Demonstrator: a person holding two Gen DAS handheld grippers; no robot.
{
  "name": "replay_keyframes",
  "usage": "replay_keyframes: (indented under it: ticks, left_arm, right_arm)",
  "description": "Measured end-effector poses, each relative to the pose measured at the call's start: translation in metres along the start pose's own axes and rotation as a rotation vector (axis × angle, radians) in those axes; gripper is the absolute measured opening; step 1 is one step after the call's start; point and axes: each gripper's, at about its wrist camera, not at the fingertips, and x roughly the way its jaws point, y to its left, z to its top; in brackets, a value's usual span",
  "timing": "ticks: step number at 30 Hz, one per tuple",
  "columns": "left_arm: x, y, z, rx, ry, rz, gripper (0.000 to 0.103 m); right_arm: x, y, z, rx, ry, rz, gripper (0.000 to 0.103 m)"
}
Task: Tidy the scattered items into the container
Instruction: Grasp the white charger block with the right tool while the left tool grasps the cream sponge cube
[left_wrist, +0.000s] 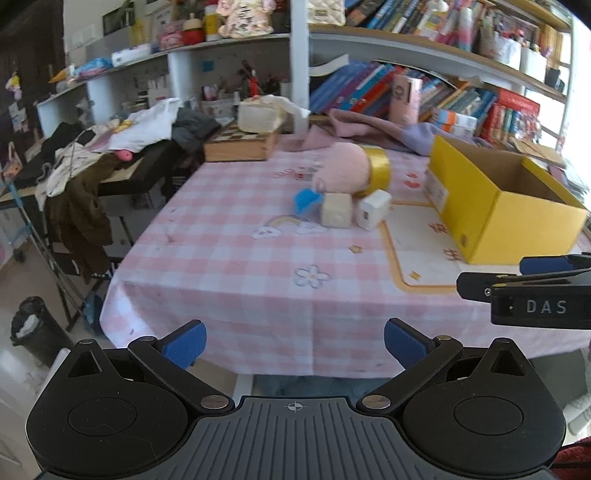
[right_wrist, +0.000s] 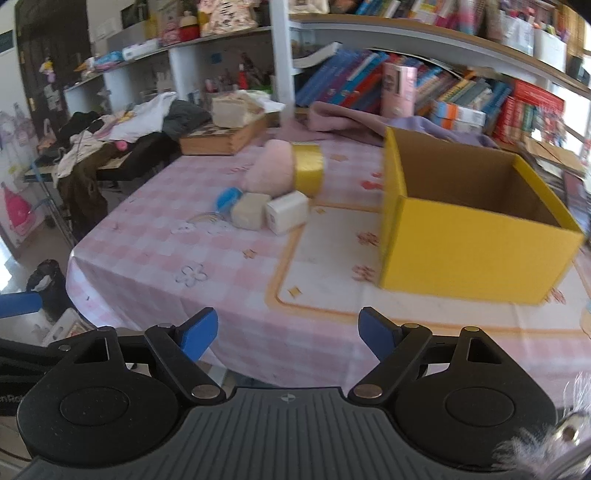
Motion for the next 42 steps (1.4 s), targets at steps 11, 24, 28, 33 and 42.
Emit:
replay_keyframes:
  ticks: [11,24,28,33,42]
  left_arm:
    - [0.057,0.007,0.043,0.008,0.001,0.013,0.099]
    - [0.12,0.009,0.085,0.015,0.062,-0.014,0.092]
    - [0.138,0.007,0.093,0.028,0.086,-0.036,0.089]
    - [0.162,0.002,0.101,0.052,0.121,-0.082,0.076]
    - [0.2,-0.025,0.106,0.135,0.173,-0.233,0.048]
  right_arm:
    - [0.062,-0.005,0.041,-0.027,0.031,0.029,0.076]
    - [0.139,-0.018,0.097,-0.057,0.087,0.022,0.074]
    - [0.163,-0.019,0.109,-0.072,0.117,0.026,0.074]
    - [0.193,-0.018,0.121,-0.103,0.163,0.033,0.074]
    - [0.219,-0.026,0.131,-0.114,0.232,0.02,0.053]
